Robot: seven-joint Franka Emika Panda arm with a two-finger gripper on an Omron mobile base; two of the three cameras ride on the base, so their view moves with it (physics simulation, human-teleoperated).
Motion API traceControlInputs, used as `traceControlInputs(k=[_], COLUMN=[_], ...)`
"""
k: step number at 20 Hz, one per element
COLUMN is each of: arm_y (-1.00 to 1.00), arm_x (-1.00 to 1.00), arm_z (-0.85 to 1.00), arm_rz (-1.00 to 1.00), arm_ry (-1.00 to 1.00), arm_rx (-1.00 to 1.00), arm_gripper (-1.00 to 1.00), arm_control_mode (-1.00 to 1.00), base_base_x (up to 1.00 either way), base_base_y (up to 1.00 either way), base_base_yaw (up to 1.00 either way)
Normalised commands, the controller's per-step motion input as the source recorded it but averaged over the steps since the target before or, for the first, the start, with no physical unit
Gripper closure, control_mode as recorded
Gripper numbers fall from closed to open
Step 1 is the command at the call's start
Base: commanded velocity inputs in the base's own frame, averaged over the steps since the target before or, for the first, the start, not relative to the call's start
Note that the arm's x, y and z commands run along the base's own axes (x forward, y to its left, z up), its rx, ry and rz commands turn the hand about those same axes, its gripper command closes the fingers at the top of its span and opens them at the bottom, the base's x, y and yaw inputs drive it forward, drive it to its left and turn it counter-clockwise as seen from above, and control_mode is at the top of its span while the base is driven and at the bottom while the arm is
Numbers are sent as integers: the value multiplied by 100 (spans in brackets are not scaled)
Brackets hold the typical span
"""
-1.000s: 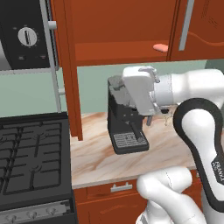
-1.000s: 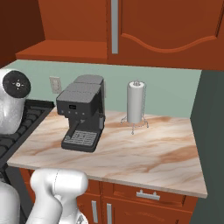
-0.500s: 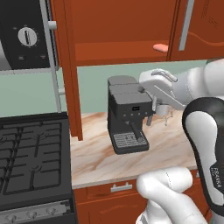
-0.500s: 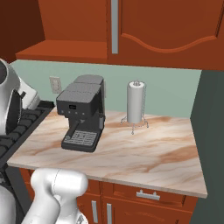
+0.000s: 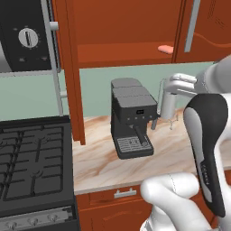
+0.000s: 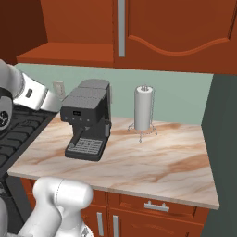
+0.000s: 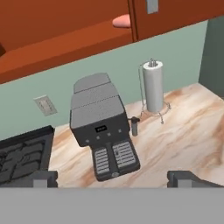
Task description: Open the cabinet. Pick the bar soap and place it next to the sink. Then close the cabinet.
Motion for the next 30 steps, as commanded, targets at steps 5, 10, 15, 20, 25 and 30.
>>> traceControlInputs(k=[5,10,15,20,25,30], arm_y=[-61,-20,-4,-10,-13,-2], arm_x=[0,0,-3,-26,-37,-16], arm_z=[0,0,26,57,63,17], arm_rz=[-17,0,0,0,0,2], arm_ry=[-10,-28,-21,0,1,-1], arm_rx=[-22,0,-1,-2,-1,0], arm_gripper=[-100,-100,-100,-100,-100,-100], arm_control_mode=[-100,-100,-100,-100,-100,-100], base_base_x=[0,0,0,0,0,0], base_base_y=[0,0,0,0,0,0], base_base_yaw=[0,0,0,0,0,0])
